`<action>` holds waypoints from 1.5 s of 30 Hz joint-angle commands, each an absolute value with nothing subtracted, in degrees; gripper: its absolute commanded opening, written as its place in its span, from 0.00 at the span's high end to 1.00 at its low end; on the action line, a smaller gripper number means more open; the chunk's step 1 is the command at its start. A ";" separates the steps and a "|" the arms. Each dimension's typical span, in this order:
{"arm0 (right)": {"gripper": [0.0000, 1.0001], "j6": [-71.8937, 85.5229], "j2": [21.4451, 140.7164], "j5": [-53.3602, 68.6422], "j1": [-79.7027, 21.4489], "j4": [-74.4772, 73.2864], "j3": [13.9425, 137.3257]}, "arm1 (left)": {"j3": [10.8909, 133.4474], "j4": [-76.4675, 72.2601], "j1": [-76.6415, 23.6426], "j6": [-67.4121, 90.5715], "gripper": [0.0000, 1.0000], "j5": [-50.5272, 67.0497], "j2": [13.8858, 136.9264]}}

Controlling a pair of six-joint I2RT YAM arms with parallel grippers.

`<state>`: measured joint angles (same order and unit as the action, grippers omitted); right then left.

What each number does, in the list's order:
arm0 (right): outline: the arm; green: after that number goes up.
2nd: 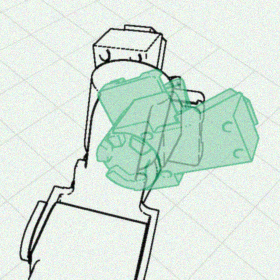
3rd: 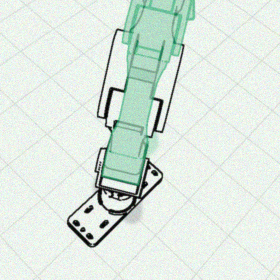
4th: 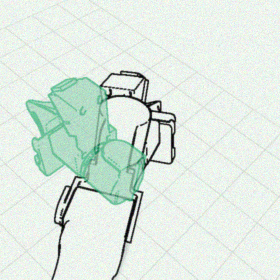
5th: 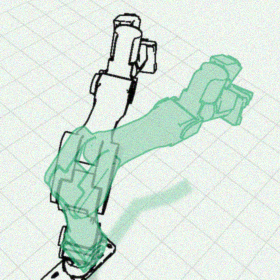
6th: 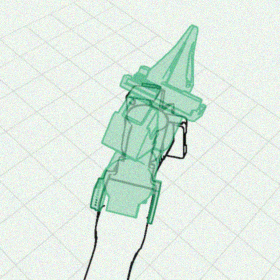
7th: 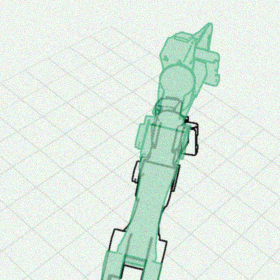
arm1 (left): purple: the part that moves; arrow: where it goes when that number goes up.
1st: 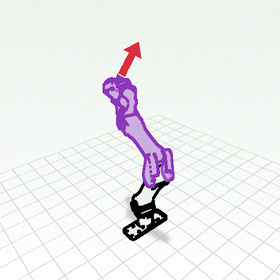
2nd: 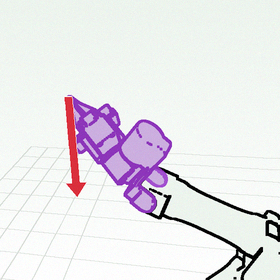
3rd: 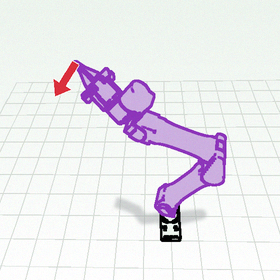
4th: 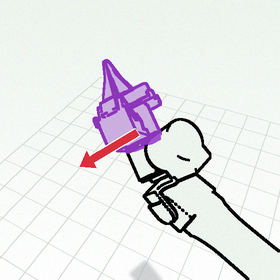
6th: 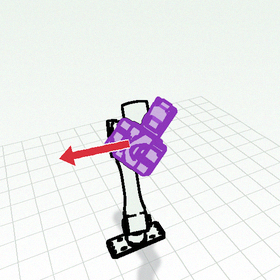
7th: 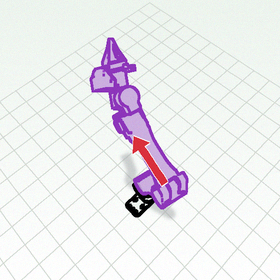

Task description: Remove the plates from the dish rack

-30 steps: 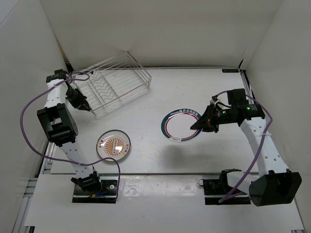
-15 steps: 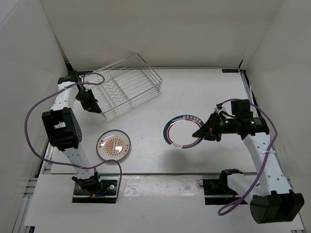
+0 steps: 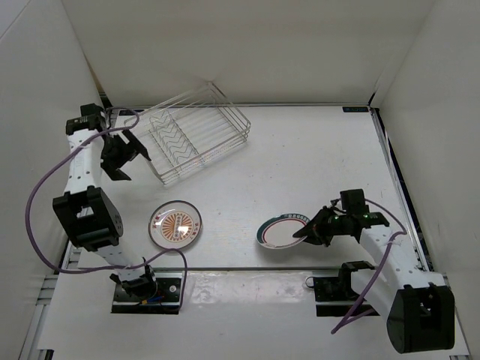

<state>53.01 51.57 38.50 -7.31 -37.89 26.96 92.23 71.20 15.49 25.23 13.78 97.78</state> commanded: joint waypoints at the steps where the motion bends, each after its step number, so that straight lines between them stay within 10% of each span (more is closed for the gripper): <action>1: 0.78 56.52 52.37 36.83 -8.43 -22.96 24.79 | 97.55 73.22 15.29 31.72 0.00 11.69 90.02; 15: 0.65 51.24 82.15 32.34 -22.31 -19.16 32.77 | 90.09 73.72 6.96 35.70 0.00 26.21 66.10; 19: 0.48 51.59 89.71 31.47 -26.63 -20.21 35.50 | 89.30 75.50 3.26 30.33 0.00 21.10 63.38; 30: 0.15 49.31 77.28 20.69 -28.66 -39.44 42.78 | 77.69 72.07 -1.48 30.94 0.00 17.33 56.34; 37: 0.10 28.97 83.65 10.03 -28.30 -52.72 83.58 | 76.84 74.97 -8.17 22.77 0.00 5.05 50.12; 42: 0.10 26.55 112.47 5.52 -26.11 -69.83 132.87 | 67.96 71.29 -9.93 21.45 0.00 1.41 42.12; 45: 0.25 26.01 120.75 14.64 -22.95 -62.54 138.95 | 63.21 70.05 -9.93 22.85 0.00 1.49 40.43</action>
